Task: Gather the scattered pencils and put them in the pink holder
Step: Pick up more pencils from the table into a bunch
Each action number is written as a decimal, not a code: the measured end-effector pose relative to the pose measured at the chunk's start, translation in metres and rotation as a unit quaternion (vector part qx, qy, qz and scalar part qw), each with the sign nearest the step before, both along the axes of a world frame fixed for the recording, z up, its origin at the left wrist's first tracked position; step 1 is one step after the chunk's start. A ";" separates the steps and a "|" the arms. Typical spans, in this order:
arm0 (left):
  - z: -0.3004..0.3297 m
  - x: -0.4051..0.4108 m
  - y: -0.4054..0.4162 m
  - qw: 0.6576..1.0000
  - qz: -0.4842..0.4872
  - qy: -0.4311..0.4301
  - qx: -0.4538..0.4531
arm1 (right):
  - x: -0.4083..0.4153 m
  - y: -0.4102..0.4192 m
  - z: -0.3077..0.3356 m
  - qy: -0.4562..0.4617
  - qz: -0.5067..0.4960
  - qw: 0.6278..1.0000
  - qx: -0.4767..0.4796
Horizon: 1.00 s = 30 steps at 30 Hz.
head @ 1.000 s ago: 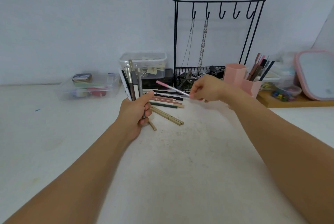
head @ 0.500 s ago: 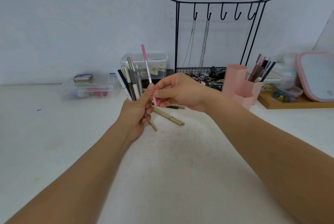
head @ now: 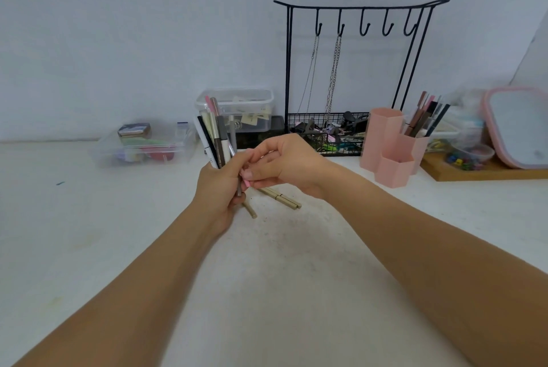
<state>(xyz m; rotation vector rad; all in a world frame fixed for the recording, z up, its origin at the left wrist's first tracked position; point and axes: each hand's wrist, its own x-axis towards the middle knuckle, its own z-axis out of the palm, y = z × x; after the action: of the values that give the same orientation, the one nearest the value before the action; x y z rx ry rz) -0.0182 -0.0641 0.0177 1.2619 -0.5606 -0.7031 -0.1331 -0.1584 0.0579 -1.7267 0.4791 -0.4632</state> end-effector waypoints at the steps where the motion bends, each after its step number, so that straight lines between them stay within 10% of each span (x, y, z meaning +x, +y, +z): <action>1: 0.000 0.000 -0.001 1.000 0.006 0.000 0.001 | -0.002 -0.005 0.003 0.011 -0.014 1.000 -0.012; 6: 0.001 0.002 0.000 1.000 -0.009 0.013 -0.008 | -0.017 -0.040 0.007 0.171 -0.106 0.922 -0.332; 12: 0.003 0.001 0.001 0.999 -0.018 0.038 -0.005 | -0.020 -0.055 -0.014 0.261 -0.095 0.882 -0.380; 21: 0.002 0.004 0.002 0.999 -0.016 0.036 -0.027 | -0.026 -0.059 -0.009 0.244 -0.074 0.903 -0.345; 30: 0.005 0.004 0.003 0.998 -0.002 0.056 -0.018 | -0.040 -0.067 0.018 0.078 -0.090 0.993 -0.018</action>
<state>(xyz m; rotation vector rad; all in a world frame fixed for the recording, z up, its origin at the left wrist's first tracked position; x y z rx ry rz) -0.0139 -0.0610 0.0222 1.1810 -0.4831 -0.7593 -0.1729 -0.2258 0.0760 -1.7698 0.7483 -0.4696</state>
